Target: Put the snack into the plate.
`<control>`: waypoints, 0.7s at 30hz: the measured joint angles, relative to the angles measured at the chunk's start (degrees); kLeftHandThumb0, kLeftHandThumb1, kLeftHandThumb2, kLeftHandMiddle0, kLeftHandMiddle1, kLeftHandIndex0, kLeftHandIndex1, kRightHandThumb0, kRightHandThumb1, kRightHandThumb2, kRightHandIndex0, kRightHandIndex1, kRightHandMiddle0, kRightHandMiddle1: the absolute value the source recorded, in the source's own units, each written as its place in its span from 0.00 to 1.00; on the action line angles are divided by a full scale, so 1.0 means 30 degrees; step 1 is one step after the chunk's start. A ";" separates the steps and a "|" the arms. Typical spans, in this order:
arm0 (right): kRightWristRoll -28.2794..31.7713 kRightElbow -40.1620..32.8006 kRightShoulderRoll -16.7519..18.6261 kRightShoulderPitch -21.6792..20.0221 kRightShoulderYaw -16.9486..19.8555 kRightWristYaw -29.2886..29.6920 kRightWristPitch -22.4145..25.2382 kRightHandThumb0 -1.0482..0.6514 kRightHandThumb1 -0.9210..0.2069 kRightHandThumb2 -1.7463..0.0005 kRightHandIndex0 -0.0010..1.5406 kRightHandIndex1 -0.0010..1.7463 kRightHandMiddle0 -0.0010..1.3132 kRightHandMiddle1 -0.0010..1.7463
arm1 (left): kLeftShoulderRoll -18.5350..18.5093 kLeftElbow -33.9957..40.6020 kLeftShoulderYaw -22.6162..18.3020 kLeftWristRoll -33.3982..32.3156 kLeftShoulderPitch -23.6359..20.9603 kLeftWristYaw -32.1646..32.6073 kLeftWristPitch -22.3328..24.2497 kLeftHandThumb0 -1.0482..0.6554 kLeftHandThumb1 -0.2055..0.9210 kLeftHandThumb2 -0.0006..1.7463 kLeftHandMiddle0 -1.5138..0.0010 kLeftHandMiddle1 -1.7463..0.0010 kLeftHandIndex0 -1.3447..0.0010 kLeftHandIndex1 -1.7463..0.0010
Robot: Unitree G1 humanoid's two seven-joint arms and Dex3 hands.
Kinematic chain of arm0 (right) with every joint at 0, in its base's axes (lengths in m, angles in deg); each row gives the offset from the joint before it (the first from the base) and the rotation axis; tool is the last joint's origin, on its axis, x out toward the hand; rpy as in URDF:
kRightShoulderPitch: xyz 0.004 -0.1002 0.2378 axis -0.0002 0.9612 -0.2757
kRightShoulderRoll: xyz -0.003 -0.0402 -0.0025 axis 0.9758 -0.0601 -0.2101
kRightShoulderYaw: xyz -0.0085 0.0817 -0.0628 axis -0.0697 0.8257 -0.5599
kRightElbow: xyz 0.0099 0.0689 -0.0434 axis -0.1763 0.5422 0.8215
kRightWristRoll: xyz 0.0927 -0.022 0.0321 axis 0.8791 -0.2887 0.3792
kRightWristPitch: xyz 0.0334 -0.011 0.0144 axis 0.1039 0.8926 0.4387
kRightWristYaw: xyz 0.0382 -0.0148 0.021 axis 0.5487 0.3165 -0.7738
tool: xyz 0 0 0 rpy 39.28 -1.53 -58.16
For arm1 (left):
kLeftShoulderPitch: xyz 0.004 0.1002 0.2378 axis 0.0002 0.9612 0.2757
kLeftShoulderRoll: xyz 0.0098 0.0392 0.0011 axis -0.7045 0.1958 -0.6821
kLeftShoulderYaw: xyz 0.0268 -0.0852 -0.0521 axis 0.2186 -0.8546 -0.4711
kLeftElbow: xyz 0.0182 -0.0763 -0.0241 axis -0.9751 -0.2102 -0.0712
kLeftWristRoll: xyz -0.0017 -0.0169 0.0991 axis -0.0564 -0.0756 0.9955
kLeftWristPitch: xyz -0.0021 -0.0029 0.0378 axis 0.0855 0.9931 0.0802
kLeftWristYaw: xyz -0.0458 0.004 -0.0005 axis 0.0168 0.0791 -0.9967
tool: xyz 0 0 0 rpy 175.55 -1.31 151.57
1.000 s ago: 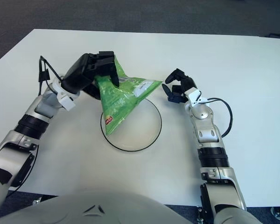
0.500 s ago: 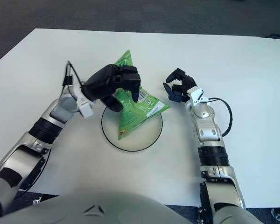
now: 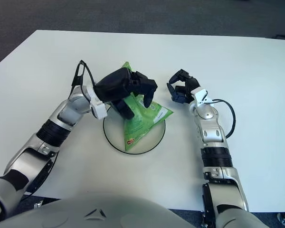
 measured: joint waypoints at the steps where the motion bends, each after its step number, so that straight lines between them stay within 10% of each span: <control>1: 0.0001 0.0002 0.0009 0.0004 0.0008 0.0004 -0.0002 0.38 0.25 0.48 0.63 1.00 0.29 1.00 | 0.0093 -0.0007 0.0054 0.0579 0.0124 0.0364 -0.0321 0.34 0.50 0.72 0.14 0.00 0.57 0.00; 21: -0.0140 0.0661 -0.0168 0.0022 -0.0196 -0.0079 -0.1282 0.38 0.25 0.48 0.58 1.00 0.28 1.00 | -0.0097 0.0861 0.0959 0.1280 0.0568 -0.0292 0.0020 0.35 0.54 0.69 0.19 0.00 0.59 0.00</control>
